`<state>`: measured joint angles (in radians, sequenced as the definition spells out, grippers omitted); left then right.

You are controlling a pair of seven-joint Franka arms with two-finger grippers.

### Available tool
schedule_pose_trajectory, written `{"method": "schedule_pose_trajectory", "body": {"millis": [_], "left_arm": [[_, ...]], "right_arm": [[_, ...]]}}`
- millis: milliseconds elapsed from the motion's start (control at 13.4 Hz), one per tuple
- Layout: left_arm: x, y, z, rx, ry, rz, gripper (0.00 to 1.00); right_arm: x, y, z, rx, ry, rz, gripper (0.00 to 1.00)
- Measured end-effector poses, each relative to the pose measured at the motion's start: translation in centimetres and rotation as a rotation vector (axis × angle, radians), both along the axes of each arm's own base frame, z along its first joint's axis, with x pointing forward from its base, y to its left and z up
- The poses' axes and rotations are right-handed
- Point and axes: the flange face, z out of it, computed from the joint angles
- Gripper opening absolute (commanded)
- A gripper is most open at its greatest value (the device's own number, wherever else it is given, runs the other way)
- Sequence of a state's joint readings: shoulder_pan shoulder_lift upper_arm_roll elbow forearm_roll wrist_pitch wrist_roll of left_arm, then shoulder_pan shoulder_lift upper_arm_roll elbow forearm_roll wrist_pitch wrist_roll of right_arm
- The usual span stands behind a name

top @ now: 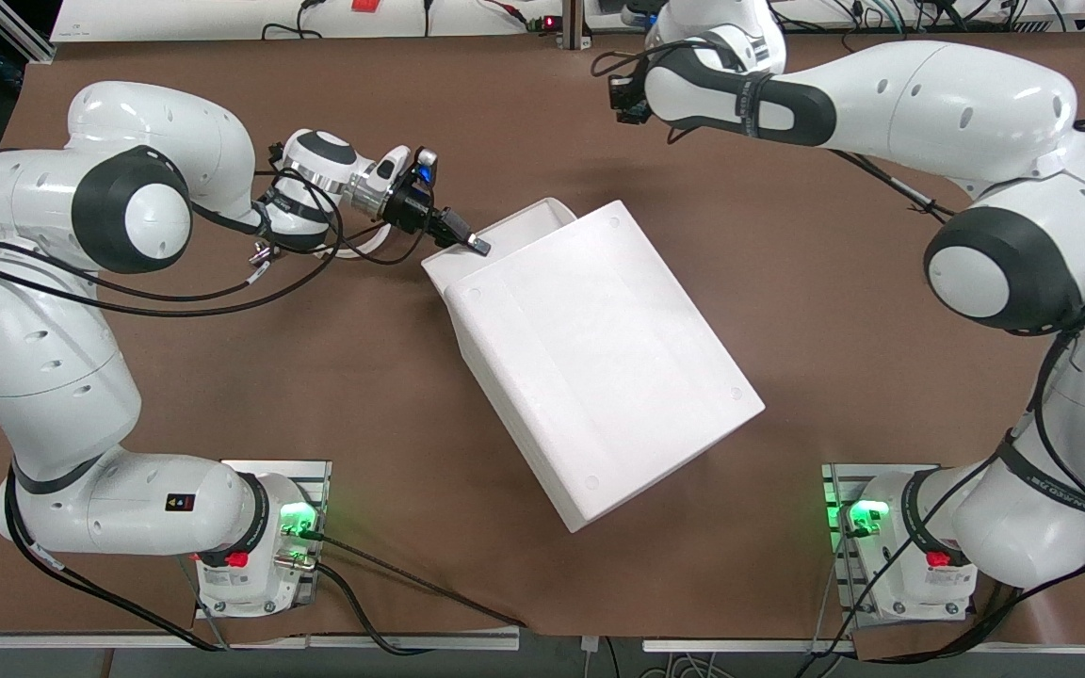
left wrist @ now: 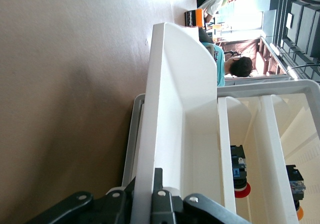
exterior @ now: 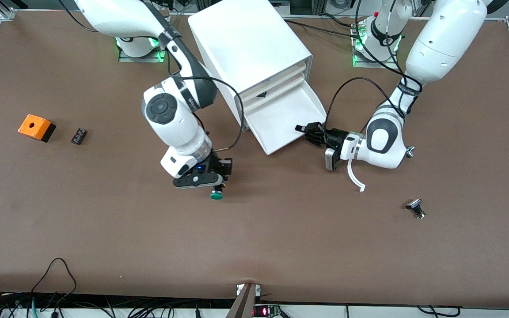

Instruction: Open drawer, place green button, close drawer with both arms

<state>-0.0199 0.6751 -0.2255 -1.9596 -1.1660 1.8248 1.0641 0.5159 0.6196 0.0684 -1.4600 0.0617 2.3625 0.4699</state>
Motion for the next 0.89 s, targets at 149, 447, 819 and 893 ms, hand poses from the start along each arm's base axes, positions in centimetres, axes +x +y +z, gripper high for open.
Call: {"method": "schedule_pose_trajectory", "body": {"millis": [149, 447, 819, 893], "left_arm": [[0.7, 0.9, -0.3, 0.003, -0.005, 0.005, 0.0], [1.8, 2.0, 0.0, 0.01, -0.029, -0.012, 0.99], [3.9, 4.1, 2.8, -0.008, -0.046, -0.01, 0.99], [4.1, 4.4, 3.8, 0.007, -0.04, -0.039, 0.99]], "right_arm": [[-0.2, 2.3, 0.1, 0.014, -0.007, 0.009, 0.0], [-1.8, 6.5, 0.1, 0.033, 0.004, 0.003, 0.0], [-6.3, 12.5, 2.0, 0.018, 0.064, -0.005, 0.0], [-7.7, 14.0, 1.5, 0.004, 0.067, -0.01, 0.0]]}}
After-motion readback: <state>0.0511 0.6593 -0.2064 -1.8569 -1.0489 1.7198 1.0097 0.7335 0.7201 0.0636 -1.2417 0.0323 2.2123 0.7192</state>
